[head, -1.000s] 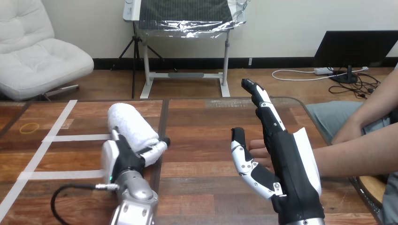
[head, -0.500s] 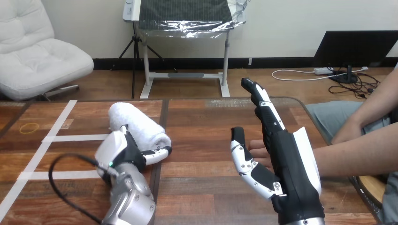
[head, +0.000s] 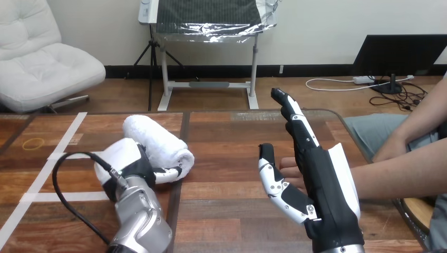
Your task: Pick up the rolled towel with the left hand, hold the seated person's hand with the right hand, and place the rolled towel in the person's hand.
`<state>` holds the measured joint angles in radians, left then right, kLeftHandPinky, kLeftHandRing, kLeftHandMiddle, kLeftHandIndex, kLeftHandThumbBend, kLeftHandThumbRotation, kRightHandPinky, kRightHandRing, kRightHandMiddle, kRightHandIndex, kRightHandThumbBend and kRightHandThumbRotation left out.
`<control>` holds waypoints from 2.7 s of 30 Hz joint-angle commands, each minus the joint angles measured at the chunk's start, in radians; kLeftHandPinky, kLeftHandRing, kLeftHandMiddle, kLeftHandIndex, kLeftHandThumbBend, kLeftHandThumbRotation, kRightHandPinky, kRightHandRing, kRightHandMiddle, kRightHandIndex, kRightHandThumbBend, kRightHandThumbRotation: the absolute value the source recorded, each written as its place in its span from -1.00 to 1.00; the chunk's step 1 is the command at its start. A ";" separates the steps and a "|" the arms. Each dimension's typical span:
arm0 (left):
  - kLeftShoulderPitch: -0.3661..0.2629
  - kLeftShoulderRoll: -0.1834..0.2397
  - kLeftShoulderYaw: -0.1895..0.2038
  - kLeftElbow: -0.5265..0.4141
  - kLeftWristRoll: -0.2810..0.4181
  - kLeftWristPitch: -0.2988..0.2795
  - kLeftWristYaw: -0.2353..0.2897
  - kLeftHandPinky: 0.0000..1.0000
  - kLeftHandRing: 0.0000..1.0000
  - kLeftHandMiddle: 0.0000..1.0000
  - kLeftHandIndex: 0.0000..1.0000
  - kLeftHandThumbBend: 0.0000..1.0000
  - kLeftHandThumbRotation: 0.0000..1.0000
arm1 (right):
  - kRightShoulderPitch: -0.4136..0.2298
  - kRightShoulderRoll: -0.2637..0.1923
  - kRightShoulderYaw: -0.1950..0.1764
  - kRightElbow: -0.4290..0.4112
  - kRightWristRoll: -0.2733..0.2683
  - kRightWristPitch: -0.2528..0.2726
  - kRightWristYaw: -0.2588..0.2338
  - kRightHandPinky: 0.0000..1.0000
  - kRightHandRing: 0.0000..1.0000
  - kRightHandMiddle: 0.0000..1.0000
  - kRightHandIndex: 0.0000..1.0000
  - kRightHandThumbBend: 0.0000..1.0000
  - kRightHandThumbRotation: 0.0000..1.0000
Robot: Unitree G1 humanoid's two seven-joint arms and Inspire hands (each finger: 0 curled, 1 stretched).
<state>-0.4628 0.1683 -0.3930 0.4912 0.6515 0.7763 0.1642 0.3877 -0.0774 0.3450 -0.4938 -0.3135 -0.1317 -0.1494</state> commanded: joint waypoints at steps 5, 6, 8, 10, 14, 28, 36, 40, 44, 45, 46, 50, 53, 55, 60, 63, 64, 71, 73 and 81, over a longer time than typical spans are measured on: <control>-0.053 0.006 -0.028 0.023 0.033 -0.035 0.003 -0.73 -0.60 -0.37 0.49 0.46 -0.13 | -0.027 0.032 -0.008 -0.043 0.002 0.000 0.002 1.00 1.00 1.00 0.91 -1.00 -1.00; -0.052 0.007 -0.029 0.023 0.037 -0.037 0.006 -0.74 -0.62 -0.39 0.48 0.45 -0.13 | -0.028 0.032 -0.008 -0.042 0.003 -0.001 0.002 1.00 1.00 1.00 0.91 -1.00 -1.00; -0.051 0.008 -0.030 0.022 0.041 -0.038 0.008 -0.77 -0.65 -0.43 0.46 0.45 -0.14 | -0.027 0.032 -0.008 -0.043 0.004 -0.001 0.003 1.00 1.00 1.00 0.91 -1.00 -1.00; -0.048 0.009 -0.030 0.021 0.045 -0.043 0.015 -0.79 -0.66 -0.44 0.42 0.45 -0.16 | -0.027 0.033 -0.007 -0.044 0.000 0.003 0.002 1.00 1.00 1.00 0.91 -1.00 -1.00; -0.041 0.011 -0.024 0.011 0.045 -0.049 0.020 -0.78 -0.65 -0.43 0.36 0.43 -0.18 | -0.026 0.034 -0.006 -0.048 -0.010 0.010 -0.001 1.00 1.00 1.00 0.91 -1.00 -1.00; -0.022 0.012 -0.012 -0.011 0.047 -0.075 0.062 -0.79 -0.67 -0.46 0.32 0.39 -0.26 | -0.030 0.029 -0.009 -0.040 -0.006 0.003 0.002 1.00 1.00 1.00 0.91 -1.00 -1.00; -0.012 0.015 -0.010 -0.040 0.046 -0.071 0.055 -0.82 -0.69 -0.49 0.29 0.38 -0.25 | -0.029 0.029 -0.009 -0.038 -0.001 0.003 0.004 1.00 1.00 1.00 0.90 -1.00 -1.00; -0.009 0.018 -0.010 -0.051 0.047 -0.070 0.050 -0.82 -0.69 -0.49 0.28 0.37 -0.24 | -0.029 0.031 -0.007 -0.038 -0.002 0.005 0.004 1.00 1.00 1.00 0.90 -1.00 -1.00; 0.002 0.024 -0.003 -0.078 0.036 -0.084 0.038 -0.81 -0.68 -0.47 0.27 0.36 -0.25 | -0.028 0.031 -0.005 -0.038 -0.001 0.003 0.005 1.00 1.00 1.00 0.90 -1.00 -1.00; 0.005 0.026 0.000 -0.086 0.033 -0.088 0.034 -0.79 -0.66 -0.45 0.27 0.35 -0.26 | -0.028 0.031 -0.004 -0.038 0.000 0.002 0.005 1.00 1.00 1.00 0.90 -1.00 -1.00; 0.008 0.028 0.002 -0.093 0.030 -0.091 0.030 -0.77 -0.63 -0.41 0.27 0.35 -0.28 | -0.028 0.031 -0.003 -0.038 0.000 0.002 0.005 1.00 1.00 1.00 0.90 -1.00 -1.00; 0.032 0.050 0.007 -0.156 0.018 -0.118 -0.009 -0.67 -0.51 -0.29 0.28 0.33 -0.30 | -0.026 0.032 0.000 -0.041 -0.010 0.007 0.003 1.00 1.00 1.00 0.90 -1.00 -1.00; 0.062 0.072 0.021 -0.221 -0.002 -0.165 -0.044 -0.49 -0.32 -0.12 0.30 0.33 -0.31 | -0.024 0.033 0.002 -0.041 -0.014 0.009 0.002 1.00 1.00 1.00 0.90 -1.00 -1.00; 0.082 0.084 0.033 -0.254 -0.015 -0.200 -0.059 -0.27 -0.10 0.06 0.34 0.33 -0.35 | -0.023 0.034 0.004 -0.041 -0.014 0.008 0.001 1.00 1.00 1.00 0.90 -1.00 -1.00; 0.138 0.131 0.057 -0.337 -0.051 -0.321 -0.092 0.00 0.14 0.25 0.40 0.36 -0.37 | -0.023 0.033 0.006 -0.042 -0.017 0.009 0.001 1.00 1.00 1.00 0.90 -1.00 -1.00; 0.173 0.169 0.071 -0.384 -0.070 -0.399 -0.114 0.14 0.27 0.36 0.44 0.35 -0.42 | -0.023 0.032 0.006 -0.043 -0.019 0.009 0.002 1.00 1.00 1.00 0.90 -1.00 -1.00; 0.182 0.181 0.075 -0.396 -0.075 -0.424 -0.120 0.24 0.35 0.43 0.48 0.36 -0.43 | -0.024 0.031 0.006 -0.043 -0.019 0.010 0.002 1.00 1.00 1.00 0.90 -1.00 -1.00; 0.247 0.271 0.113 -0.449 -0.110 -0.637 -0.131 0.37 0.51 0.58 0.57 0.38 -0.51 | -0.024 0.032 0.003 -0.038 -0.019 0.007 0.000 1.00 1.00 1.00 0.89 -1.00 -1.00; 0.259 0.286 0.126 -0.455 -0.123 -0.676 -0.137 0.38 0.52 0.60 0.59 0.39 -0.53 | -0.025 0.032 0.003 -0.037 -0.018 0.007 0.000 1.00 1.00 1.00 0.89 -1.00 -1.00; 0.314 0.380 0.191 -0.486 -0.158 -0.857 -0.156 0.47 0.62 0.66 0.65 0.39 -0.65 | -0.026 0.032 -0.001 -0.027 -0.005 0.004 0.002 1.00 1.00 1.00 0.90 -1.00 -1.00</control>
<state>-0.1408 0.4513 -0.2881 0.0879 0.5081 0.0257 0.0110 0.3893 -0.0781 0.3486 -0.4948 -0.3201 -0.1224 -0.1470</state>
